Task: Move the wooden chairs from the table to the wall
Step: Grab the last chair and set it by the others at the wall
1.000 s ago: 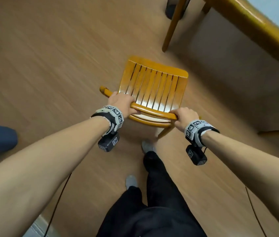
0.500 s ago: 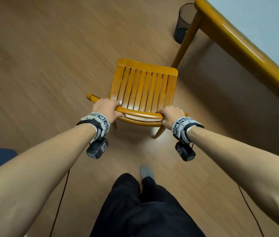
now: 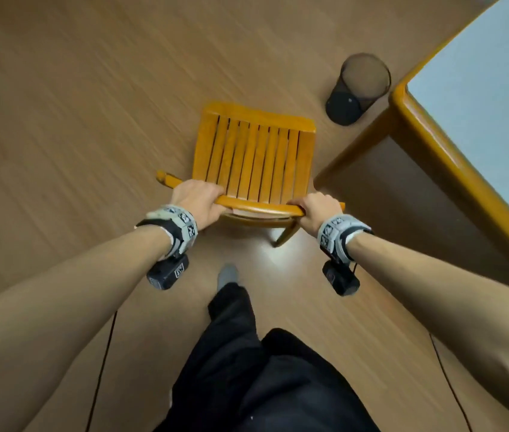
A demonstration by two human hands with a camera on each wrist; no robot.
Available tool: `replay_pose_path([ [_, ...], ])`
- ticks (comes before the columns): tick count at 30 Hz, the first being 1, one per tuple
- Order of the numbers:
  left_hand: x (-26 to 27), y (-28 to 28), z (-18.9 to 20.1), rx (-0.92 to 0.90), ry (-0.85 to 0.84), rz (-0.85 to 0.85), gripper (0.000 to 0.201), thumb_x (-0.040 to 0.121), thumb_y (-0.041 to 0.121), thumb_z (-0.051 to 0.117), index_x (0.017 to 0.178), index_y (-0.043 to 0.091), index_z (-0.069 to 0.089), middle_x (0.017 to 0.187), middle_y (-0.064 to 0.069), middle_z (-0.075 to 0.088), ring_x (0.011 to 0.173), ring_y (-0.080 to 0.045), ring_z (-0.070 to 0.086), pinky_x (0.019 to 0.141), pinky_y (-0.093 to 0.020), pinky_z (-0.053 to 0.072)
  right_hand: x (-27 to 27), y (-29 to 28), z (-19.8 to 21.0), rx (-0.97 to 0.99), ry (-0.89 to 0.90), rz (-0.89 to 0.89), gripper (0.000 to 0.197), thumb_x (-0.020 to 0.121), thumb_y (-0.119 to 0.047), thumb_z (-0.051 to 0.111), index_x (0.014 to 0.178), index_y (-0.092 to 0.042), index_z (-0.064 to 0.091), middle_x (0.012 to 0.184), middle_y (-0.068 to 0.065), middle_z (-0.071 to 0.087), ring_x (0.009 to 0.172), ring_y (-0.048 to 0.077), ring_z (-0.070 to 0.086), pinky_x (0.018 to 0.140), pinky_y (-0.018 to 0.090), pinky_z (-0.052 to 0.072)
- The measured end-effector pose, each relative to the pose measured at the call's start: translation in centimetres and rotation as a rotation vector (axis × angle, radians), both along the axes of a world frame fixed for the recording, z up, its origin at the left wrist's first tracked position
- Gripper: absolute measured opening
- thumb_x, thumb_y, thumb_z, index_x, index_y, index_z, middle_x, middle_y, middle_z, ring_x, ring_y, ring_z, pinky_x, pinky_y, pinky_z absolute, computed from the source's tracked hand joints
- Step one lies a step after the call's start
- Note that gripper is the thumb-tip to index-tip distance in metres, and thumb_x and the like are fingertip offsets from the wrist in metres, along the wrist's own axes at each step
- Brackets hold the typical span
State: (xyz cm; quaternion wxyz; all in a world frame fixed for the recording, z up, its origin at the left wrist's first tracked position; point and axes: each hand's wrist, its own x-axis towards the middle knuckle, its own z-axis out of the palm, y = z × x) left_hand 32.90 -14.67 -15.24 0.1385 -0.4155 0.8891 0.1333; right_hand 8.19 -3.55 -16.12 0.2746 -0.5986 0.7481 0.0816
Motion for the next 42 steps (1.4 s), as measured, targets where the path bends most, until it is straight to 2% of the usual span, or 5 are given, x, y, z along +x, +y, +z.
replay_pose_path([
  [15, -14.3, -28.3, 0.2, 0.091, -0.091, 0.046, 0.039, 0.089, 0.058, 0.061, 0.115, 0.031, 0.069, 0.092, 0.003, 0.069, 0.083, -0.018, 0.058, 0.063, -0.028, 0.038, -13.2, -28.0, -0.5, 0.022, -0.017, -0.084, 0.036, 0.093, -0.019, 0.06, 0.123, -0.039, 0.065, 0.102, -0.003, 0.071, 0.091, 0.023, 0.066, 0.077, 0.035, 0.054],
  [22, -22.3, -41.4, 2.1, 0.116, -0.08, 0.119, 0.036, 0.086, 0.059, 0.065, 0.111, 0.032, 0.068, 0.1, -0.001, 0.069, 0.1, -0.027, 0.063, 0.067, -0.031, 0.039, -20.1, -40.5, 1.7, -0.003, -0.004, -0.146, 0.032, 0.093, -0.019, 0.06, 0.119, -0.036, 0.068, 0.101, -0.002, 0.07, 0.09, 0.022, 0.064, 0.081, 0.038, 0.055],
  [31, -29.9, -55.8, 1.5, 0.102, -0.094, -0.058, 0.045, 0.086, 0.061, 0.063, 0.118, 0.03, 0.068, 0.103, -0.001, 0.07, 0.097, -0.026, 0.064, 0.067, -0.031, 0.041, -25.7, -52.1, 1.6, 0.038, 0.005, -0.315, 0.032, 0.092, -0.026, 0.064, 0.121, -0.038, 0.067, 0.099, -0.003, 0.068, 0.093, 0.022, 0.065, 0.086, 0.045, 0.056],
  [40, -38.3, -70.3, 1.0, 0.105, -0.092, -0.2, 0.042, 0.086, 0.056, 0.066, 0.121, 0.032, 0.067, 0.102, 0.001, 0.07, 0.097, -0.024, 0.062, 0.073, -0.032, 0.046, -31.0, -63.4, 1.3, 0.056, 0.035, -0.496, 0.033, 0.092, -0.022, 0.062, 0.12, -0.037, 0.068, 0.101, -0.002, 0.07, 0.091, 0.024, 0.066, 0.083, 0.041, 0.057],
  [42, -40.7, -73.3, 1.5, 0.089, -0.109, -0.227, 0.036, 0.086, 0.056, 0.067, 0.113, 0.031, 0.07, 0.095, 0.001, 0.07, 0.093, -0.024, 0.062, 0.071, -0.032, 0.045, -32.5, -65.7, 1.4, 0.05, 0.024, -0.533, 0.031, 0.091, -0.023, 0.062, 0.118, -0.038, 0.068, 0.102, -0.001, 0.07, 0.091, 0.025, 0.067, 0.084, 0.042, 0.057],
])
